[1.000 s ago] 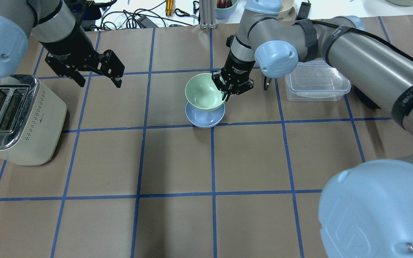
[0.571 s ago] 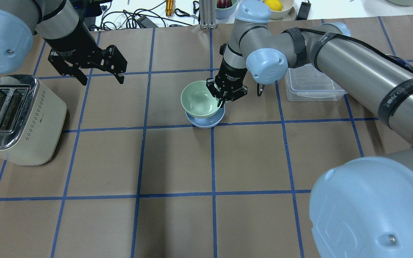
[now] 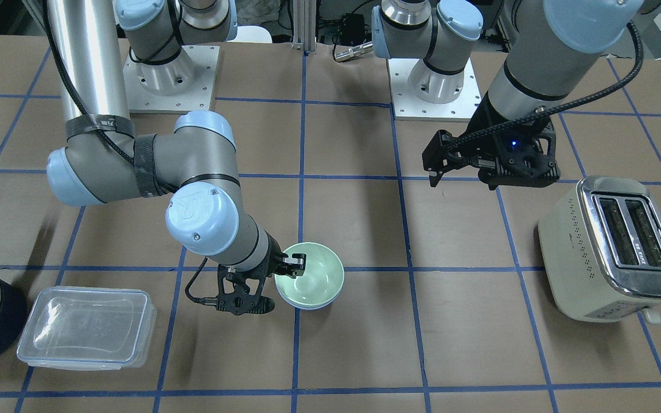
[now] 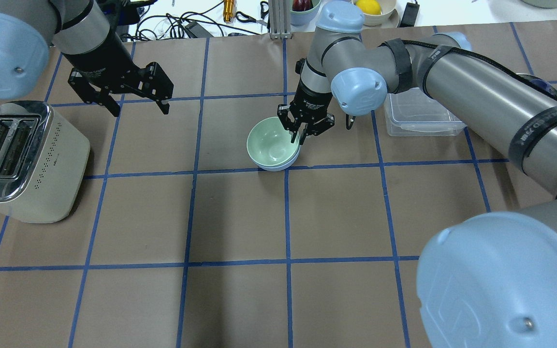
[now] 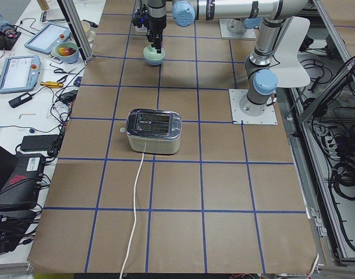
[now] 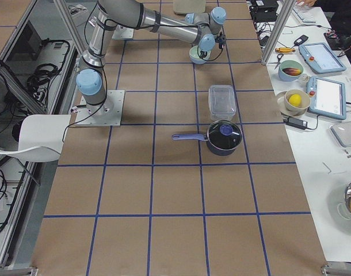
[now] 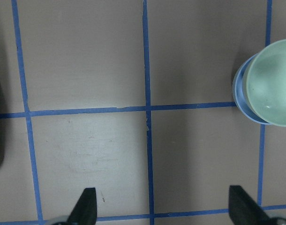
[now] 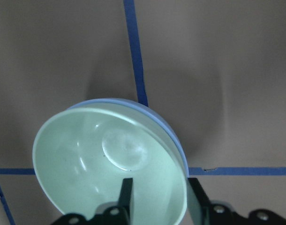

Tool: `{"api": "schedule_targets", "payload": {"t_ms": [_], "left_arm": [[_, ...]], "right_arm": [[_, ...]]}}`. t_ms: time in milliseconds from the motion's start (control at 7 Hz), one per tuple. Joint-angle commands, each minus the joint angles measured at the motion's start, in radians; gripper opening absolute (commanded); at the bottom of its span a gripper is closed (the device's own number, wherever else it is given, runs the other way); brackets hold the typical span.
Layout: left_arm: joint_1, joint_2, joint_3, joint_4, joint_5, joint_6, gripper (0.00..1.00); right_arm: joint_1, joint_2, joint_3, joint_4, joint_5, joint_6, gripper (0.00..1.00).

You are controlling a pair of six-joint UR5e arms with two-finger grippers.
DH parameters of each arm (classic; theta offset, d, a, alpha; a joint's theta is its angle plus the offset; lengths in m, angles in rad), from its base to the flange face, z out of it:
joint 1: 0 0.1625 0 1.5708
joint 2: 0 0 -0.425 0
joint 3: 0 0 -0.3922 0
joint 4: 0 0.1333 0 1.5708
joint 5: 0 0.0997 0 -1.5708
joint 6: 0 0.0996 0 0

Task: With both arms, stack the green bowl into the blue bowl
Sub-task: 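Open the right gripper and raise it away from the stacked bowls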

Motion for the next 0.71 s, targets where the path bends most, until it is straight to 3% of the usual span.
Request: {"api": "schedule_targets", "payload": {"t_ms": [0, 286, 429, 571], "left_arm": [[-0.001, 0.008, 0.006, 0.000, -0.001, -0.003, 1.00], [-0.001, 0.003, -0.017, 0.002, 0.000, -0.003, 1.00], [-0.001, 0.005, -0.014, 0.002, -0.001, -0.003, 1.00], [-0.002, 0.001, -0.006, 0.002, -0.001, -0.009, 1.00]], "right_arm": [[-0.053, -0.058, -0.024, 0.053, -0.040, -0.011, 1.00], [-0.210, -0.222, -0.037, 0.258, -0.149, -0.127, 1.00], [-0.261, -0.277, -0.034, 0.315, -0.248, -0.144, 1.00], [-0.266, -0.334, -0.030, 0.389, -0.257, -0.172, 1.00]]}}
